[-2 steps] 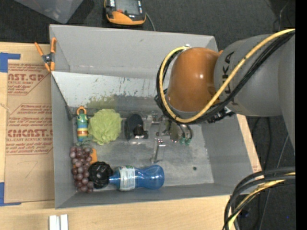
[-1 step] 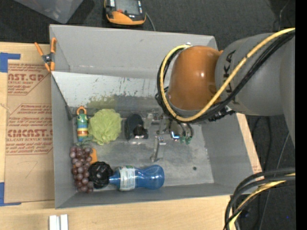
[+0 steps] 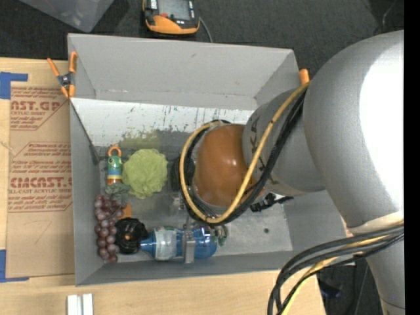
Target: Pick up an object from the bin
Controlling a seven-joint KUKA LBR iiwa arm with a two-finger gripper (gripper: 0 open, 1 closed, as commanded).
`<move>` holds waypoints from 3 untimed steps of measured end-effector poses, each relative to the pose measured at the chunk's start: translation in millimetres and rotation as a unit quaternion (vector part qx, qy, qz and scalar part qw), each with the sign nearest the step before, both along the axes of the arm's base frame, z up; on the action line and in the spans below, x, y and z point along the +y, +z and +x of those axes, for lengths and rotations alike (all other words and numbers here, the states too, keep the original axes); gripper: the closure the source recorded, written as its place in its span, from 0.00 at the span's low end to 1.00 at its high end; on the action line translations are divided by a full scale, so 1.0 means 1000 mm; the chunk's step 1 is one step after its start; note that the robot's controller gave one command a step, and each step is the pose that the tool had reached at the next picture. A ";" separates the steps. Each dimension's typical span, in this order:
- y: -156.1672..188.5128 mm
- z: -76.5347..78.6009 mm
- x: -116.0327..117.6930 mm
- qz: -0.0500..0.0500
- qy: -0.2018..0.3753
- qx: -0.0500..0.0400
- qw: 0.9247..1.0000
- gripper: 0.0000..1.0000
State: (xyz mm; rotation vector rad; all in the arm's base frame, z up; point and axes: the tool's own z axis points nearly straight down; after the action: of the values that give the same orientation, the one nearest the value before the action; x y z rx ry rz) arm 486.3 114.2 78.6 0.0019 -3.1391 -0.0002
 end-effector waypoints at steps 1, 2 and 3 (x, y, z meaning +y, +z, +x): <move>0.041 0.017 -0.004 0.000 0.120 -0.009 0.993 0.00; 0.022 -0.004 -0.019 0.001 -0.072 -0.002 0.997 0.00; -0.009 0.007 0.073 0.001 0.170 -0.010 0.985 0.00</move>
Offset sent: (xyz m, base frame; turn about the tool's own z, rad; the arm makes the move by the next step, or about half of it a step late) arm -0.0039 -0.0194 0.0214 0.1439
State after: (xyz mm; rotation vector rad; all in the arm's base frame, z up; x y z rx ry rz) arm 493.1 187.5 69.5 0.5396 -3.1133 -0.0030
